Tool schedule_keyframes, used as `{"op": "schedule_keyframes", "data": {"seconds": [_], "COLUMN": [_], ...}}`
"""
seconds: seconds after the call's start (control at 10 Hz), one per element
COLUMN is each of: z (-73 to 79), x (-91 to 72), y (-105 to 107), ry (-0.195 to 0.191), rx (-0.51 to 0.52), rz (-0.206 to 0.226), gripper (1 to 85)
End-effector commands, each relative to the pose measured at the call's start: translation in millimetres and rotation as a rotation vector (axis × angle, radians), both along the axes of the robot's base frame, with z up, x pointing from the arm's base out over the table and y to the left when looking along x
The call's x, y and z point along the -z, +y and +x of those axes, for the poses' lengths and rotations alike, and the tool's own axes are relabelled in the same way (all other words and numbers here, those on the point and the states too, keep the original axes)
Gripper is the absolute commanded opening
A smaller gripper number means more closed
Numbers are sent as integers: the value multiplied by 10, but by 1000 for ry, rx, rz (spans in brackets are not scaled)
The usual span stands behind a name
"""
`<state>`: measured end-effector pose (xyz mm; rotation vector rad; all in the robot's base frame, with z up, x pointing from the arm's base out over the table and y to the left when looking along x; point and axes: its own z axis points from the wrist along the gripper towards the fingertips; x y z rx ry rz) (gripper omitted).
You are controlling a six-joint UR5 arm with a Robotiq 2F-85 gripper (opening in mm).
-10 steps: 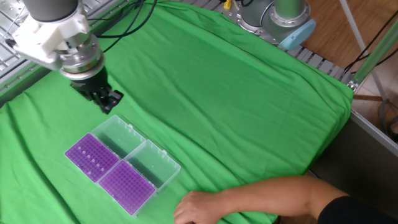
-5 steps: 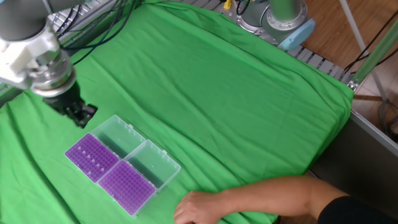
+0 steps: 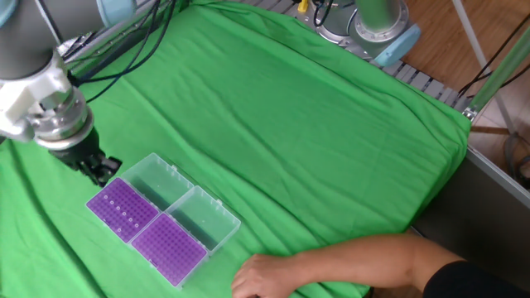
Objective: Insert a small pipette tip into the holder for small pipette tips
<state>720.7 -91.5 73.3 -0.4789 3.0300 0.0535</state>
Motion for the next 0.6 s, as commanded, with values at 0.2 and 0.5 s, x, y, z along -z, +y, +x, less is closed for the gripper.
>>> {"op": "schedule_keyframes", "data": {"seconds": [0.2,0.5], "z": [134,123], "x": [135,173], "y": [40,90], "ry": [-16,-17], "rx": [-12,-3], "rz": [1,0], "gripper": [183,183]}}
